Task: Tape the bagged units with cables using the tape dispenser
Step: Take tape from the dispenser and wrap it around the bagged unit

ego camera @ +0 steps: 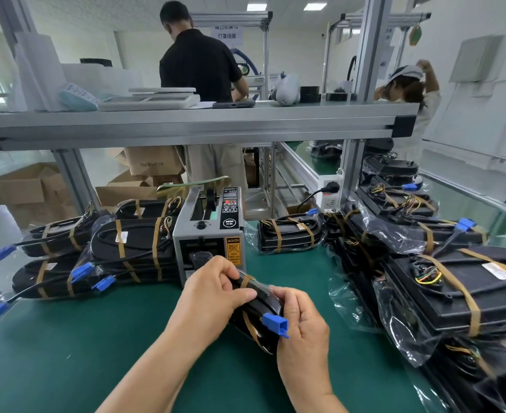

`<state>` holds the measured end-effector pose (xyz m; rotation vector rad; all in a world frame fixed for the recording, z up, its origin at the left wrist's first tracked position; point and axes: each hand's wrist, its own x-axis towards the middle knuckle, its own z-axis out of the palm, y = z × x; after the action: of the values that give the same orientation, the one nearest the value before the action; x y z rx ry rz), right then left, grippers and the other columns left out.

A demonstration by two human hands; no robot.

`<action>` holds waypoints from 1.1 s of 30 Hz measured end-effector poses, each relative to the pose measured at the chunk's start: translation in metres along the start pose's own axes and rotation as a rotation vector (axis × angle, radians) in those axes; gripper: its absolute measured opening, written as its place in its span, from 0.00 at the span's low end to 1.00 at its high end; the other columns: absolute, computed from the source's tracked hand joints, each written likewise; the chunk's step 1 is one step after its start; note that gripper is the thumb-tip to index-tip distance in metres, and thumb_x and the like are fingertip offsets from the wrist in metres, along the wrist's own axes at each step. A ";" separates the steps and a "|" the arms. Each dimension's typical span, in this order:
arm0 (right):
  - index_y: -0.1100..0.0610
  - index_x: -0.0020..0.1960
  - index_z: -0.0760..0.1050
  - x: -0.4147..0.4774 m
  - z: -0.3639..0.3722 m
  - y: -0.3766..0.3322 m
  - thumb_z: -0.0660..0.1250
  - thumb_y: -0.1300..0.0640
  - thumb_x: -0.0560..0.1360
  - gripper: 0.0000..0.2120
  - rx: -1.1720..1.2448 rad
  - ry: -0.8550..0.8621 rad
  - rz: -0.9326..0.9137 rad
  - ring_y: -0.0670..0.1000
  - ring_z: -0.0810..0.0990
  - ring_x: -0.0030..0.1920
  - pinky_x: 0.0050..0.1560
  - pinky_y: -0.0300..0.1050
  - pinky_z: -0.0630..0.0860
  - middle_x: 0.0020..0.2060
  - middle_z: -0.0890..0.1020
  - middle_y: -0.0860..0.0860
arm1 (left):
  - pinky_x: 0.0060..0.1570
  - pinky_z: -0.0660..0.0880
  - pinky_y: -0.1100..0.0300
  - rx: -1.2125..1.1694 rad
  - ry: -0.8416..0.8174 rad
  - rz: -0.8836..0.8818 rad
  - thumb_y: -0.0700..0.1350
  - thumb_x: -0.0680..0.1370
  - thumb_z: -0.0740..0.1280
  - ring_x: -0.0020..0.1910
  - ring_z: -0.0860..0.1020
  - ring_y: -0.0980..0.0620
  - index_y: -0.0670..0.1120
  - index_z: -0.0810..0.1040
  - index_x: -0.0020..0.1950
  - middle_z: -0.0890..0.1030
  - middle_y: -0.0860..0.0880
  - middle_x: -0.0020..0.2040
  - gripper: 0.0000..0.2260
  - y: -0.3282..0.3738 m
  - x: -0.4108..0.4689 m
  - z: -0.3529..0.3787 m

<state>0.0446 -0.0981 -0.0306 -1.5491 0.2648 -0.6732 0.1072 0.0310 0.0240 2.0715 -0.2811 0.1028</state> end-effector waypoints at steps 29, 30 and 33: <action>0.51 0.66 0.76 0.085 0.030 -0.066 0.71 0.47 0.76 0.21 -0.800 -0.861 -0.092 0.45 0.80 0.54 0.54 0.35 0.74 0.59 0.83 0.46 | 0.23 0.70 0.66 -0.838 0.264 -0.628 0.41 0.77 0.72 0.23 0.71 0.59 0.44 0.80 0.42 0.78 0.52 0.29 0.05 -0.030 0.036 -0.042; 0.50 0.66 0.76 0.084 0.030 -0.066 0.70 0.47 0.76 0.20 -0.806 -0.856 -0.101 0.45 0.81 0.54 0.58 0.40 0.76 0.57 0.83 0.45 | 0.22 0.69 0.67 -0.874 0.239 -0.675 0.42 0.77 0.71 0.22 0.70 0.59 0.44 0.79 0.42 0.77 0.53 0.27 0.05 -0.030 0.041 -0.039; 0.49 0.59 0.79 0.084 0.021 -0.064 0.69 0.46 0.75 0.14 -0.819 -0.847 -0.090 0.46 0.82 0.50 0.58 0.48 0.79 0.50 0.85 0.45 | 0.21 0.67 0.68 -0.941 0.204 -0.750 0.44 0.79 0.69 0.21 0.68 0.60 0.45 0.79 0.43 0.75 0.54 0.25 0.06 -0.033 0.051 -0.030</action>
<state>0.1082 -0.1196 0.0535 -2.4888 -0.2088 0.1143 0.1663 0.0650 0.0203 1.1052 0.5021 -0.2365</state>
